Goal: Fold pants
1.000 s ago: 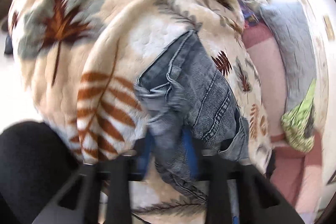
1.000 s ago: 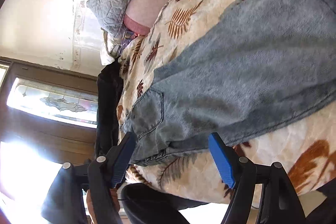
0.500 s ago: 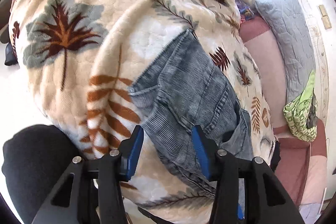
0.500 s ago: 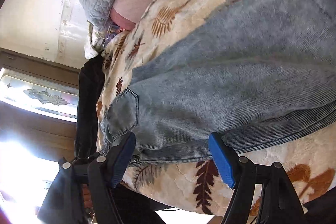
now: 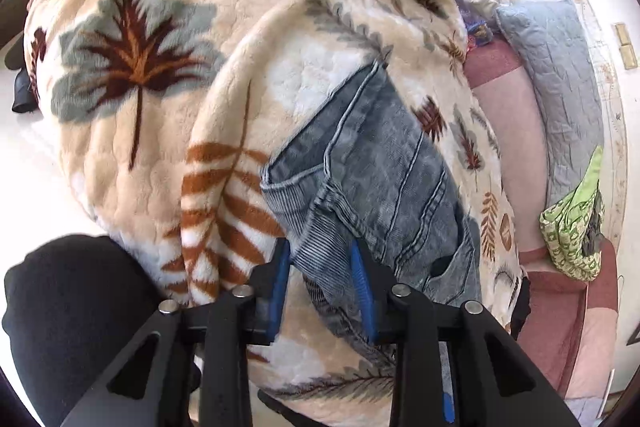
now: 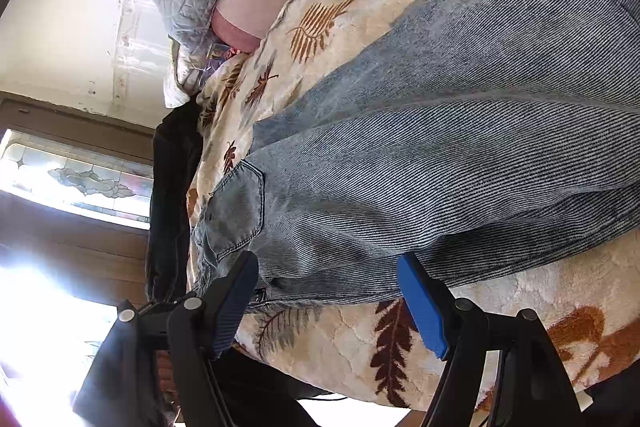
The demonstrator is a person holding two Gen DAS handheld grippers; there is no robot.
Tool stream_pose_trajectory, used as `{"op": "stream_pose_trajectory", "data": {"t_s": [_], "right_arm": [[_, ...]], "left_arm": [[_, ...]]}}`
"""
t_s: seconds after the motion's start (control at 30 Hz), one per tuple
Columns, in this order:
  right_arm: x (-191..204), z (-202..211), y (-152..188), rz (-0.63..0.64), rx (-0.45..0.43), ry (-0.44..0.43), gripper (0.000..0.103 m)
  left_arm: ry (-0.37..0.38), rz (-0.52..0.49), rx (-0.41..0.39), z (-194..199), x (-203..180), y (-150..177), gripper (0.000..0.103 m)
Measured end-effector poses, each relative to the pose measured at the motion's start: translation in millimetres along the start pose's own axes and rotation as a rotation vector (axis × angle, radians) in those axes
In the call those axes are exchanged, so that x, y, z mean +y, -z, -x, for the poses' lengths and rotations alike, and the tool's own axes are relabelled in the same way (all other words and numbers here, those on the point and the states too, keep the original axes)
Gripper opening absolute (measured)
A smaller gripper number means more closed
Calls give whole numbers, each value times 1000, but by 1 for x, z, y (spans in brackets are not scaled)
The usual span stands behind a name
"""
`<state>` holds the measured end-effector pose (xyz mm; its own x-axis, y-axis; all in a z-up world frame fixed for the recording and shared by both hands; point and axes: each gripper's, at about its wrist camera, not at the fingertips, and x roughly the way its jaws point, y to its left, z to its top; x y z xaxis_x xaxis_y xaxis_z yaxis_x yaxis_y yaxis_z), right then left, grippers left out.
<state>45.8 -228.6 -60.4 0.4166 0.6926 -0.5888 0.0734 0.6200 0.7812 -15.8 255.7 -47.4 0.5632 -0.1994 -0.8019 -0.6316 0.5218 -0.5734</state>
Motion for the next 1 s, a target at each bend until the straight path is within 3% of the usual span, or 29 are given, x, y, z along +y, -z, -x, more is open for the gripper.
{"op": "stream_pose_trajectory", "data": {"t_s": [0.13,0.3,0.37,0.43,0.5,0.53,0.67,0.73,0.77,0.8,0.83,0.9,1.0], "right_arm": [[0,1,0,10,3,9,75],[-1,-1,-3,14,1,14,75],[-5,-5,-3,6,16,23,75],[-9,-13,-3,2,64,56,75],[-7,-11,-6,19,74,57,75],[-3,-8,-8,31,78,57,75],[10,20,-22,80,2,24,76],[-3,17,-26,74,-9,125,78],[-21,5,-25,37,64,237,78],[-29,1,-21,17,86,221,77],[-31,10,-18,36,50,184,76],[-26,21,-15,26,96,191,76],[-12,56,-17,60,38,153,76]], "left_arm": [[-9,-122,-71,19,-27,-3,13],[-28,-286,-181,39,-64,-13,12],[-108,-368,-240,35,-67,-12,12],[-173,-349,-177,11,-51,-17,12],[-238,-291,-52,-27,-21,-27,13],[-227,-260,-24,-37,-10,-29,15],[-218,-266,-76,-19,-15,-26,19],[-213,-257,-82,-10,-17,-27,22],[-207,-240,-88,-5,-15,-27,26],[-214,-216,-116,4,-13,-28,31],[-214,-212,-137,12,-10,-27,31],[-214,-224,-198,28,-14,-24,32],[-185,-262,-257,45,-32,-18,38]]}}
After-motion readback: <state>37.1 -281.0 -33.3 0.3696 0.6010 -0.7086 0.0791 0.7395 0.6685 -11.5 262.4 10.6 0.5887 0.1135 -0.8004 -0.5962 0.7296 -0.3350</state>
